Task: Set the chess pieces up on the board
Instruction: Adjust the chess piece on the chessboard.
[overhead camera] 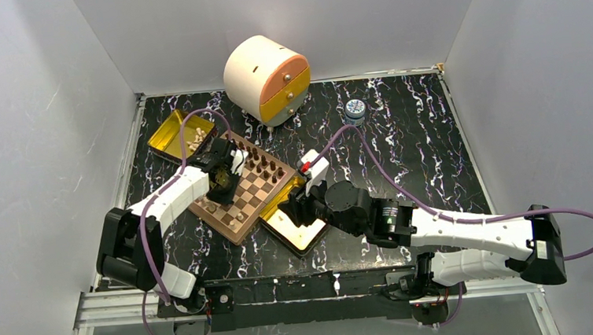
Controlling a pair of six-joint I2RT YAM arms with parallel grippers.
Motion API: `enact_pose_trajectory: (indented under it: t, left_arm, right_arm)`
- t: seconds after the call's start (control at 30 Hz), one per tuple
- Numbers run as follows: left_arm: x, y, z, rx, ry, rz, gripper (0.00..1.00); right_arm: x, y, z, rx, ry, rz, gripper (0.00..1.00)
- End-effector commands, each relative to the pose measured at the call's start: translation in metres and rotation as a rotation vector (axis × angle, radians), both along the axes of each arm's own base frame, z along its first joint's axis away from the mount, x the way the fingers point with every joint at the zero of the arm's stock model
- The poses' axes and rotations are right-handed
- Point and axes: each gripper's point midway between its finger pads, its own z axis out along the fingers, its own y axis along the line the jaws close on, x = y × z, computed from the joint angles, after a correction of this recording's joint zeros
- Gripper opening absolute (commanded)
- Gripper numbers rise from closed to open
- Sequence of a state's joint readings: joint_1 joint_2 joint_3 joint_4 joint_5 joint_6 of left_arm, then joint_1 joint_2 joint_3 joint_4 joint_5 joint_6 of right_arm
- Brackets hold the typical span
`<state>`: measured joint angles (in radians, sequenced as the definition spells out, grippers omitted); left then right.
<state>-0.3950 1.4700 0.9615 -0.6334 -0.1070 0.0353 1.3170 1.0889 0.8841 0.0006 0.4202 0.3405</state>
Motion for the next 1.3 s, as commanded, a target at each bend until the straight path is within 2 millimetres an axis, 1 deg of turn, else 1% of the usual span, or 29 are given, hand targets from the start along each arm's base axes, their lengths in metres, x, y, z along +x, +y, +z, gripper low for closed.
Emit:
enact_pose_trajectory:
  t: [0.0, 0.13, 0.4, 0.57, 0.73, 1.03, 1.27]
  left_arm:
    - [-0.002, 0.001, -0.005, 0.022, 0.015, -0.02, 0.0]
    - [-0.003, 0.002, -0.008, 0.034, 0.026, -0.026, 0.0]
    - [-0.005, 0.011, -0.012, 0.083, 0.041, -0.018, 0.0]
    - [-0.007, 0.013, -0.014, 0.093, 0.049, -0.018, 0.0]
    - [-0.008, 0.013, -0.017, 0.099, 0.062, -0.018, 0.0]
    - [-0.01, 0.014, -0.018, 0.106, 0.071, -0.016, 0.0]
    - [-0.012, 0.018, -0.018, 0.123, 0.08, -0.014, 0.0]
  right_arm:
    - [0.003, 0.003, 0.039, 0.105, -0.042, -0.011, 0.48]
    - [0.003, 0.003, 0.044, 0.113, -0.049, -0.012, 0.48]
    - [0.003, 0.003, 0.042, 0.111, -0.048, -0.008, 0.48]
    - [0.003, 0.001, 0.047, 0.121, -0.058, -0.01, 0.48]
    - [0.003, 0.001, 0.047, 0.119, -0.06, -0.009, 0.48]
    - [0.004, 0.0, 0.045, 0.113, -0.065, -0.014, 0.48]
    - [0.005, 0.001, 0.047, 0.113, -0.073, -0.017, 0.49]
